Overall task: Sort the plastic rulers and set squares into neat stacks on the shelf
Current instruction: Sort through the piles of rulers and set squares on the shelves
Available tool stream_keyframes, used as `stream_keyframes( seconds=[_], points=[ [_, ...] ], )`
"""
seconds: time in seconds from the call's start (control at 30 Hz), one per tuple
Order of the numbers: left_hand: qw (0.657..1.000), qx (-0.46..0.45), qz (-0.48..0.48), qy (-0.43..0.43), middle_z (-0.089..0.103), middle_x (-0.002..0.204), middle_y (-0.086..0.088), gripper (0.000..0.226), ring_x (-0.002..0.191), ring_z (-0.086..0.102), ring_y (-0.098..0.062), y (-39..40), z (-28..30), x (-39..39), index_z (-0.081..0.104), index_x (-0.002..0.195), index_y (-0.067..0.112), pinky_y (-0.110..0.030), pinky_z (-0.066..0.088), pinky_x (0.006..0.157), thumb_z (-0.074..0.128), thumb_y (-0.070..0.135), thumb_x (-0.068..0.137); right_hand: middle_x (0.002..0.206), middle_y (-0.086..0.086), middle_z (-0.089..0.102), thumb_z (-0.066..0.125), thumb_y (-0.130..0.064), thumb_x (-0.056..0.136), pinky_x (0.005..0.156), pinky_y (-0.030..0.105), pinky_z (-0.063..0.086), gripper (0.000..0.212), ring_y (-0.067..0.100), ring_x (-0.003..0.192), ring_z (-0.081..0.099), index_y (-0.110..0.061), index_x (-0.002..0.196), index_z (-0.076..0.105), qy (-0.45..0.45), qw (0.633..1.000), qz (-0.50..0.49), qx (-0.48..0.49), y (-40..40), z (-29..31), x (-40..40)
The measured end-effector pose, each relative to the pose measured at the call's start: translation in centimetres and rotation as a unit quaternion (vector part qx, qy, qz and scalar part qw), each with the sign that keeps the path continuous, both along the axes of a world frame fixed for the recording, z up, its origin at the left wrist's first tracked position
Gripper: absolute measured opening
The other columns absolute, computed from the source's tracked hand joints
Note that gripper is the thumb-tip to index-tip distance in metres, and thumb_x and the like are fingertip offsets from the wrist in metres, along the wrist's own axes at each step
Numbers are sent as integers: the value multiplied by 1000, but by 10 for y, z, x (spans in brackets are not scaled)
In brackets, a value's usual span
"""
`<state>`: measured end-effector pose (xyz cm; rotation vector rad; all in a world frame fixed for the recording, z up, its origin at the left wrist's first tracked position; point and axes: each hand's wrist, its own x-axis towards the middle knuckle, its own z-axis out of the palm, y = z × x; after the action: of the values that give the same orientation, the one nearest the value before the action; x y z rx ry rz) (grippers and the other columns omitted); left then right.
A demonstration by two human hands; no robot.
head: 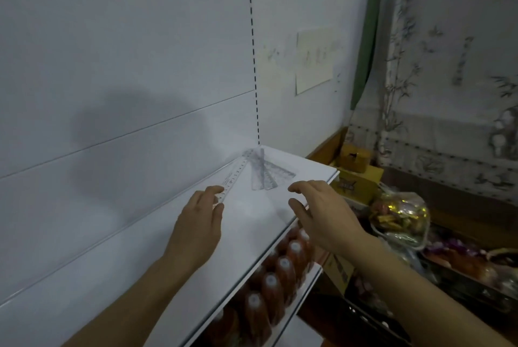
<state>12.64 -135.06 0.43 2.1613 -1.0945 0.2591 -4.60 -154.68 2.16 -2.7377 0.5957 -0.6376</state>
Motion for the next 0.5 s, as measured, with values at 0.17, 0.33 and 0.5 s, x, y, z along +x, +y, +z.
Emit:
stream_keyframes(
  seconds=[0.17,0.33,0.5],
  points=[
    [999,36,30,3,59,113,-5,30,98,59,-24,-68,-2,13,52,131,19,-35,46,82,47,21,102,133,-12,56,42,-44,105,102,29,43,33,10,125,46,-31,133,53,-2,1000,22,20,-46,-9,14],
    [995,79,59,14,58,114,-8,27,103,58,-28,-120,-5,41,53,129,18,-37,45,86,46,21,102,134,-12,55,42,-45,104,106,32,42,32,11,129,43,-32,132,52,3,999,42,33,-82,-15,48],
    [985,152,79,-6,64,102,-6,23,89,61,-25,-149,-13,64,55,120,17,-35,48,74,45,26,102,138,-10,54,43,-43,104,108,34,41,32,13,132,42,-32,133,53,22,998,40,36,-106,-17,77]
  ],
)
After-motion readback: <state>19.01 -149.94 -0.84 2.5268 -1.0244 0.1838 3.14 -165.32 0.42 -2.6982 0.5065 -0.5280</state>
